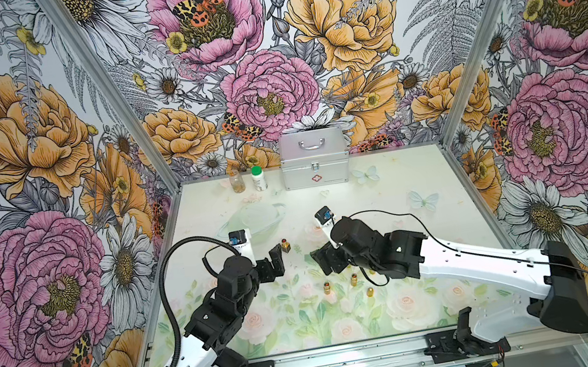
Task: Open the lipstick cap
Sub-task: Reset both arms
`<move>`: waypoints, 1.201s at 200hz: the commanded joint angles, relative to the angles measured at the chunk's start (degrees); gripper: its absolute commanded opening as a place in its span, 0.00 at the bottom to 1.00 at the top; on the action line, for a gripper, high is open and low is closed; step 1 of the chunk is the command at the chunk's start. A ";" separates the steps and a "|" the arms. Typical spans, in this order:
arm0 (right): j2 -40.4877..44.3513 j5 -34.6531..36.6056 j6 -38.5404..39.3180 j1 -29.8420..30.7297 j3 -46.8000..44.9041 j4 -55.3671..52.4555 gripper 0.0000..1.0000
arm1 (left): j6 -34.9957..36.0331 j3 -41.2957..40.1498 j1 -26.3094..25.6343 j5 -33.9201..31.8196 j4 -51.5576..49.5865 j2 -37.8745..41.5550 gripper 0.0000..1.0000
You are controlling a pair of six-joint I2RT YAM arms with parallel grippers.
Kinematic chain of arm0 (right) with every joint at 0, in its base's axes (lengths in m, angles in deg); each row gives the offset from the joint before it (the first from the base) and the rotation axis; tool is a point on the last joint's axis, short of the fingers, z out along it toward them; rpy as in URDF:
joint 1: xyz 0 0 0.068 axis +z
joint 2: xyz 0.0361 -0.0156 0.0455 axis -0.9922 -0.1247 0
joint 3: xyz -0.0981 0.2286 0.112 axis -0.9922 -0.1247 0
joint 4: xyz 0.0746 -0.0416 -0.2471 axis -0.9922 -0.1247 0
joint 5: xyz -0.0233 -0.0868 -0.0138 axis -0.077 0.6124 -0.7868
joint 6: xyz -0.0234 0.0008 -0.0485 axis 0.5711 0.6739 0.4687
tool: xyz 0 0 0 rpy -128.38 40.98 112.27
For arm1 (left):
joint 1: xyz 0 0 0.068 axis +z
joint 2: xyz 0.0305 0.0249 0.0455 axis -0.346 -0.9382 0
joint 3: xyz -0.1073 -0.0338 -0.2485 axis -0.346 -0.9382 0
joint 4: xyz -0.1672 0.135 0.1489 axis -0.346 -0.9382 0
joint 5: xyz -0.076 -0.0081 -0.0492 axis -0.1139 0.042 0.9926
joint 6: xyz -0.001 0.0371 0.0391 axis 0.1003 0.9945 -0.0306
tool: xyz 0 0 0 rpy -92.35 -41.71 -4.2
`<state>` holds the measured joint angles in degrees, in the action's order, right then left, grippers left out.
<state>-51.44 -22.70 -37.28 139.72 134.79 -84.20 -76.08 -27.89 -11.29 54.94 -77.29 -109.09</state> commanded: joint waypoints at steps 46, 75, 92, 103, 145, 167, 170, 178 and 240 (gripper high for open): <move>9.40 28.46 -0.53 -31.05 -8.73 -1.44 1.00 | 2.38 -2.83 27.94 -9.13 10.31 -12.89 0.99; 8.34 28.34 1.30 -43.80 -20.33 13.18 1.00 | 11.58 -7.39 25.29 -13.33 30.03 -21.82 0.99; 7.15 29.06 2.24 -47.87 -25.72 20.60 1.00 | 14.26 -6.02 23.24 -15.33 35.28 -28.58 0.99; 6.19 28.40 4.44 -49.45 -30.83 29.19 1.00 | 16.43 -7.11 21.81 -15.65 42.78 -32.79 0.99; 1.53 17.36 10.57 -53.28 -41.46 56.42 1.00 | 24.25 -10.92 21.65 -6.84 64.26 -38.82 0.99; -2.78 12.22 12.59 -54.38 -44.17 69.59 1.00 | 25.16 -12.80 23.71 -4.40 70.35 -40.49 0.99; -3.33 10.88 12.04 -54.95 -44.27 70.14 1.00 | 24.33 -13.04 24.53 -2.78 71.00 -40.99 0.99; -5.40 8.78 11.92 -55.75 -44.06 71.56 1.00 | 22.89 -13.74 26.89 1.37 73.63 -42.62 0.99; -10.15 0.86 15.51 -55.26 -45.92 79.15 1.00 | 19.69 -10.98 30.78 5.41 74.37 -49.37 0.99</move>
<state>-60.53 -18.35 -22.81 84.40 88.45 -8.09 -54.63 -40.19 17.81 58.62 -6.03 -159.12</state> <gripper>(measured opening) 0.996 0.986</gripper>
